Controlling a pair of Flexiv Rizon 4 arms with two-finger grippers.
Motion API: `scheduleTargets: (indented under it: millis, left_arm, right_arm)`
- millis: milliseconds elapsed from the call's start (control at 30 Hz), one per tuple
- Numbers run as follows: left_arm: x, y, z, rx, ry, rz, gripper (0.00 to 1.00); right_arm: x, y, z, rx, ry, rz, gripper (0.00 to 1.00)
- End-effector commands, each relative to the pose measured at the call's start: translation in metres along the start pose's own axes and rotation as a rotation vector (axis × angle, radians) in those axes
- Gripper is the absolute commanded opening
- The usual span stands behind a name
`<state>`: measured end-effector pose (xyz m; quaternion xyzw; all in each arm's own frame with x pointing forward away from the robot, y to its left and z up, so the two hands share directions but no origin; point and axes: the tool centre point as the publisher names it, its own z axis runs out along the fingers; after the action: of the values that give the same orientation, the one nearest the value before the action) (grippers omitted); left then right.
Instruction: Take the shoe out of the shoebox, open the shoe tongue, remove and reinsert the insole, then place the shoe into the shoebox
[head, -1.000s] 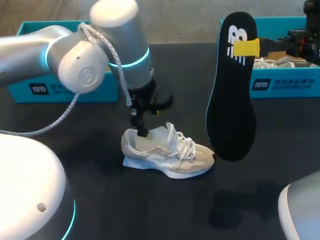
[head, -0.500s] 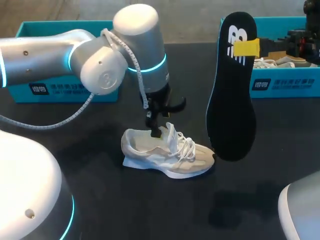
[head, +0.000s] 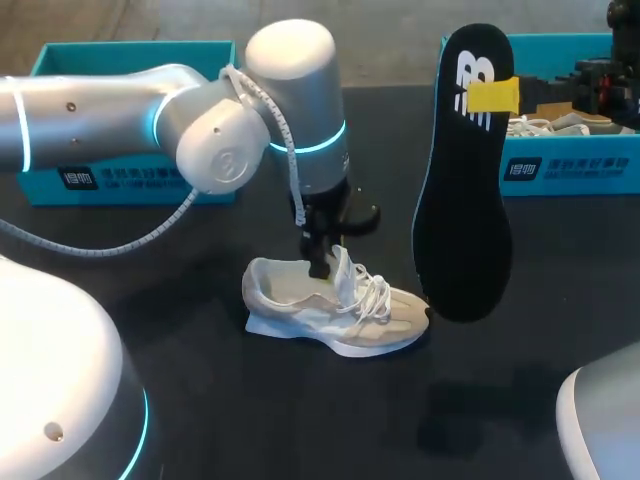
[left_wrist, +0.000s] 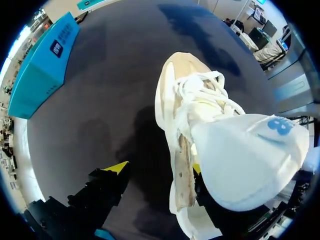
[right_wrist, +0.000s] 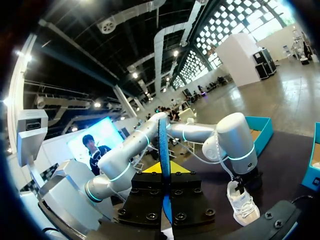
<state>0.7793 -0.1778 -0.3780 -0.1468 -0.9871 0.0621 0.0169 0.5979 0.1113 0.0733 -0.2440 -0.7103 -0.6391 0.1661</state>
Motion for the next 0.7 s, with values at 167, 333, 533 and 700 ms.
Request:
scheduleTargets:
  millis: [167,333,533,700]
  left_arm:
    - [0.005,0.001,0.008,-0.004,0.012,-0.001,0.49]
    - [0.009,0.002,0.013,-0.013,0.023,-0.003,0.34]
    - [0.011,0.002,0.017,-0.021,0.034,-0.011,0.0]
    - [0.012,0.002,0.014,-0.021,0.029,-0.004,0.0]
  right_arm:
    - [-0.002,0.002,0.003,0.002,0.002,0.0,0.0]
    - [-0.002,0.002,0.003,0.002,0.002,0.0,0.0]
    - [-0.002,0.002,0.003,0.002,0.002,0.0,0.0]
    - [-0.002,0.002,0.003,0.002,0.002,0.0,0.0]
